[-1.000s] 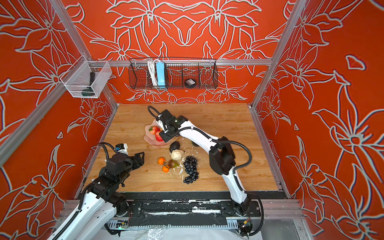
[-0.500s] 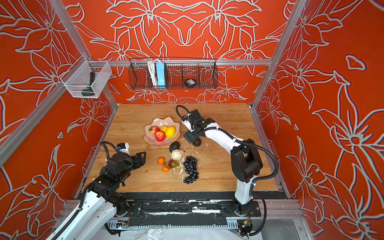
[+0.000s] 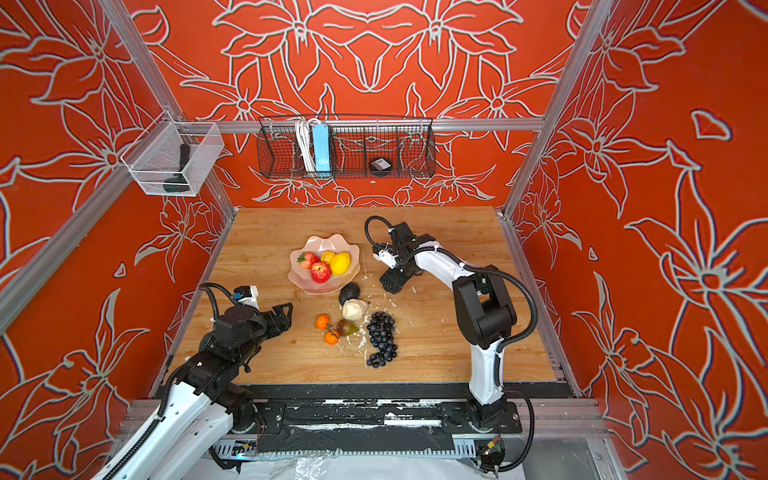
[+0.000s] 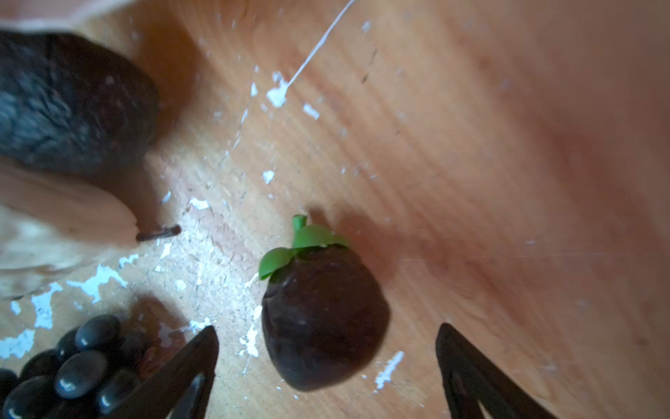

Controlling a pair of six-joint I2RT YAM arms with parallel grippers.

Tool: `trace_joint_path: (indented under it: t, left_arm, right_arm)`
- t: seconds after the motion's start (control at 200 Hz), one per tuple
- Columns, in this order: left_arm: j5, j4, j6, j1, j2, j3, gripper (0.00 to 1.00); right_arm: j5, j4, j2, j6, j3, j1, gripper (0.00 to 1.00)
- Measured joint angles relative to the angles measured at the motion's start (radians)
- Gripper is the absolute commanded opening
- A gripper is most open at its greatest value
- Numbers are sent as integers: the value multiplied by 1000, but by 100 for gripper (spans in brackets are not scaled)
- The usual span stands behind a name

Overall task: Arrange fruit in a fruit bowl
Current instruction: Pick up the fruit from the center of the table.

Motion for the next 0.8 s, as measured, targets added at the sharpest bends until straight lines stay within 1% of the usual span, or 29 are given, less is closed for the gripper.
trace_joint_path:
  t: [0.12, 0.285, 0.45, 0.53, 0.706, 0.796]
  left_arm:
    - [0, 0, 0, 0, 1, 0, 82]
    - [0, 0, 0, 0, 1, 0, 82]
    - [0, 0, 0, 0, 1, 0, 82]
    - [0, 0, 0, 0, 1, 0, 82]
    - [0, 0, 0, 0, 1, 0, 82]
    - [0, 0, 0, 0, 1, 0, 82]
  right_arm:
    - [-10, -22, 14, -10, 3, -1, 89]
    - [-14, -34, 37, -15, 35, -1, 81]
    - [-23, -39, 42, -16, 36, -1, 77]
    - [-23, -47, 55, -17, 49, -1, 73]
    - [-29, -51, 79, -17, 62, -1, 72]
    - [-28, -52, 81, -16, 62, -1, 69]
